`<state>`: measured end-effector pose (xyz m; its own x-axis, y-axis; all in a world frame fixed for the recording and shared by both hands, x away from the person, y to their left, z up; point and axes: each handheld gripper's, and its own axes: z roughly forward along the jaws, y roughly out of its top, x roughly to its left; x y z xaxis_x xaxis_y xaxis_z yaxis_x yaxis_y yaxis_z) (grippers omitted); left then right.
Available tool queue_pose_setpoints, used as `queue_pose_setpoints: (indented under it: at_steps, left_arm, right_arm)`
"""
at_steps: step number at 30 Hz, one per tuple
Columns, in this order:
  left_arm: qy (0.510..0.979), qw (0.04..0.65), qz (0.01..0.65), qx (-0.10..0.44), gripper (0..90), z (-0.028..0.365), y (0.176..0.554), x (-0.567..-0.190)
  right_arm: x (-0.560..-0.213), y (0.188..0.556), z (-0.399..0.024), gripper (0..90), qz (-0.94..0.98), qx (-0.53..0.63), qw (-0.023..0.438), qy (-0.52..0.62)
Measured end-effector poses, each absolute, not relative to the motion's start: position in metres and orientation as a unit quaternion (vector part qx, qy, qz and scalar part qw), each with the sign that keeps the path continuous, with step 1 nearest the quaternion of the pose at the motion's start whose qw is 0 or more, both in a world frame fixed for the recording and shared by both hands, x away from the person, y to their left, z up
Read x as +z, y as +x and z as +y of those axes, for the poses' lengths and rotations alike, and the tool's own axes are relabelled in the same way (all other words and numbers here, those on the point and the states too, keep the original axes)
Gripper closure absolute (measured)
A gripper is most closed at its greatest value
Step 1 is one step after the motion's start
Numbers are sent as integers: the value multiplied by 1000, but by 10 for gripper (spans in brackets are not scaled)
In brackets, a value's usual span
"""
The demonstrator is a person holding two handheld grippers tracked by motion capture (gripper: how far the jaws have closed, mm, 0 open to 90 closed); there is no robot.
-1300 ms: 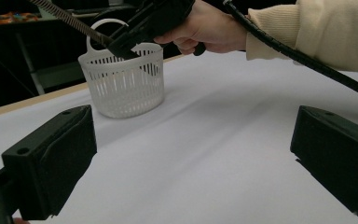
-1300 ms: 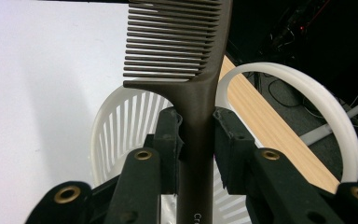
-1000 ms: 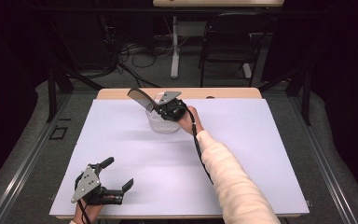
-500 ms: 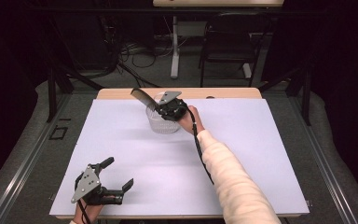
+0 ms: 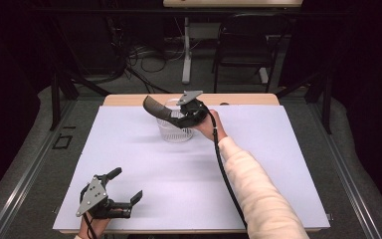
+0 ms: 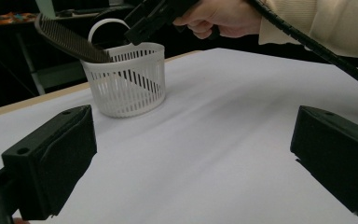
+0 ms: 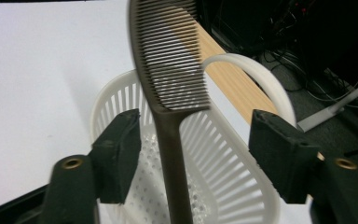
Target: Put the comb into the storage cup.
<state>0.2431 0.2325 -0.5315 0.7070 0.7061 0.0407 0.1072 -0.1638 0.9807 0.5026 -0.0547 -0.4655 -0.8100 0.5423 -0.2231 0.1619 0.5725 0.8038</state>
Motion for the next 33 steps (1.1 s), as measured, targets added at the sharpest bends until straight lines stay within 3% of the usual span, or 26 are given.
queue_pose_setpoints:
  at_steps: [9, 24, 33]
  left_arm:
    - [718, 581, 283, 257, 4, 232, 243, -532]
    - [720, 580, 282, 256, 4, 231, 244, -532]
    - [720, 581, 281, 255, 4, 230, 245, -532]
  right_arm:
    - [-453, 495, -69, 165, 865, 406, 201, 215]
    - [-446, 478, -79, 13, 885, 380, 160, 219]
    - [-447, 467, -88, 0, 891, 368, 148, 219]
